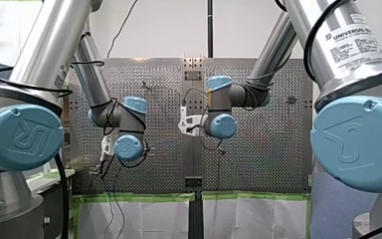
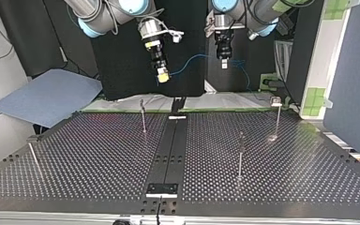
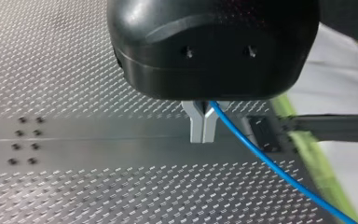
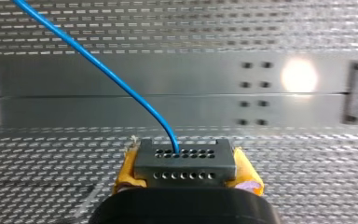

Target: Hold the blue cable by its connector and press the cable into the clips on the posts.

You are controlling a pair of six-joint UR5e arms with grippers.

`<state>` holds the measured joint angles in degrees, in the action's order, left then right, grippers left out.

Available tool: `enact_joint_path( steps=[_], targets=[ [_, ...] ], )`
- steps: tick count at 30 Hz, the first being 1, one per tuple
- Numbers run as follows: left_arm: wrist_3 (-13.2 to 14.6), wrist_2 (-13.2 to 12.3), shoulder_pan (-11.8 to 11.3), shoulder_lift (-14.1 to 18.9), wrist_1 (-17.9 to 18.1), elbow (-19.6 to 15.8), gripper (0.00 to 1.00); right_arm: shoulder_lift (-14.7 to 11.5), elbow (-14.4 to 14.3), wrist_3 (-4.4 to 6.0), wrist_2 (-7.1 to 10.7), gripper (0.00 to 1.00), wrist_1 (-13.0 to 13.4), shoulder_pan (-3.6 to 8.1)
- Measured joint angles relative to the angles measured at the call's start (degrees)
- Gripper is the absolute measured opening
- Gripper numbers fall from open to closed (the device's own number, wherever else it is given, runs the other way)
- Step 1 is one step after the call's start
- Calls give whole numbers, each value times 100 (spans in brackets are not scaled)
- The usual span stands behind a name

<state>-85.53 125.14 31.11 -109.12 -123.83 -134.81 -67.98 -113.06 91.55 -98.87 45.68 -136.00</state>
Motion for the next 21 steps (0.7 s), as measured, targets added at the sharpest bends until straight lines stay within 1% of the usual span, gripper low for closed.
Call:
enact_joint_path(
  steps=[5,9,13,21],
  targets=[
    [21,73,-94,296,-199,284,0,-296,138,26,-47,0,-81,24],
    [27,94,-162,514,-357,501,0,-383,198,85,-60,0,-125,37],
    [27,99,-239,755,-445,637,0,-301,307,161,-39,0,-163,39],
    [20,13,-377,1161,-753,666,0,85,606,168,3,0,-222,-18]
  ],
)
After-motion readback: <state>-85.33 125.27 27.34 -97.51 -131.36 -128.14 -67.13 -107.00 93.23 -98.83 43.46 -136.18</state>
